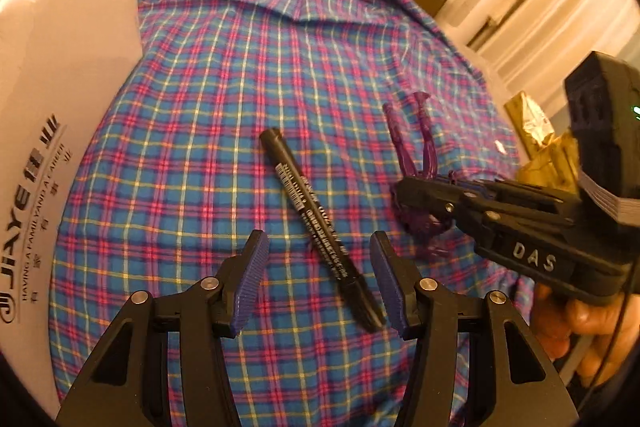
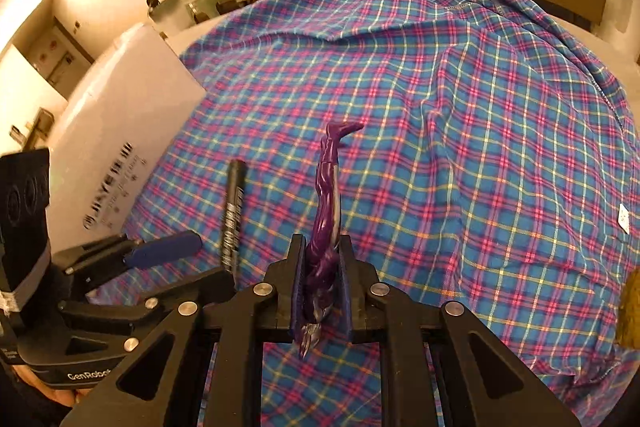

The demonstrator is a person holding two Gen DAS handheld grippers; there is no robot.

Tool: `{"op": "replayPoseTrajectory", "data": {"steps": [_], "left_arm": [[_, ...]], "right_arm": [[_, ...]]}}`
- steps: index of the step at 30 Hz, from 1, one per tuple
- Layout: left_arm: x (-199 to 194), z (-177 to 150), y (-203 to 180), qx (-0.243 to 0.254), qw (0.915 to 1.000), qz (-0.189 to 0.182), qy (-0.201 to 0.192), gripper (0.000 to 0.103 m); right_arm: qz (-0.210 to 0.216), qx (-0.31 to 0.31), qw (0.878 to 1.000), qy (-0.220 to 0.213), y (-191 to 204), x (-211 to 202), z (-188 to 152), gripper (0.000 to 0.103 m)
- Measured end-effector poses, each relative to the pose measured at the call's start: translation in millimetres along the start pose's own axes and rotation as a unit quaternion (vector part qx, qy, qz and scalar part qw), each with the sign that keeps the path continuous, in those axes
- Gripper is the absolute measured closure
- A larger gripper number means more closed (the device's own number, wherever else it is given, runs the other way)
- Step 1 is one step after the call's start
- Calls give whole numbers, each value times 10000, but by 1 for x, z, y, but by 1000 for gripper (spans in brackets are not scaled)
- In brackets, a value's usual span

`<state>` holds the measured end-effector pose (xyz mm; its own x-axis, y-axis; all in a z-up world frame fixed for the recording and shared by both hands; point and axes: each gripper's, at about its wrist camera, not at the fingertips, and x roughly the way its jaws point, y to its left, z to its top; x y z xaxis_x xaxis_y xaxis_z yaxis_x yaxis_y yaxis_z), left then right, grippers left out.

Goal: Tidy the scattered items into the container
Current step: 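Grasp the black marker with the left tool while the right tool grasps the purple figure, then carry the black marker and purple figure over the white box with both tools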

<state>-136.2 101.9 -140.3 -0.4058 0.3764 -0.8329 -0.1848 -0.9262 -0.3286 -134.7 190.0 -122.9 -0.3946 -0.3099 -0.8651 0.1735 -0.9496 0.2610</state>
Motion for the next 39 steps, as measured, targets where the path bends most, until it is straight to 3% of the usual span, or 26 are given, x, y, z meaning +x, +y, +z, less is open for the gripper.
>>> {"op": "replayPoseTrajectory", "data": {"steps": [5,7,9,15,19,39], "left_arm": [[4,-1,-14,406,9977,539,-111,52],[2,-4,-11,442,9966,686,-95,72],[0,-4,-5,339,9975,612,-55,77],[3,1,2,147,9993,318,-164,78],[2,2,8,18,9998,116,-145,90],[-32,3,-1,362,9983,61,-460,90]], "right_arm": [[-100,-89,9999,-18,2,3,-5,86],[-120,-120,9999,-27,3,3,-7,86],[-117,-153,9998,-27,4,3,-8,85],[-225,-344,9991,-82,10,1,-10,86],[-245,-313,9990,-197,13,-2,-9,86],[82,-156,9991,-383,23,-16,-9,86]]}}
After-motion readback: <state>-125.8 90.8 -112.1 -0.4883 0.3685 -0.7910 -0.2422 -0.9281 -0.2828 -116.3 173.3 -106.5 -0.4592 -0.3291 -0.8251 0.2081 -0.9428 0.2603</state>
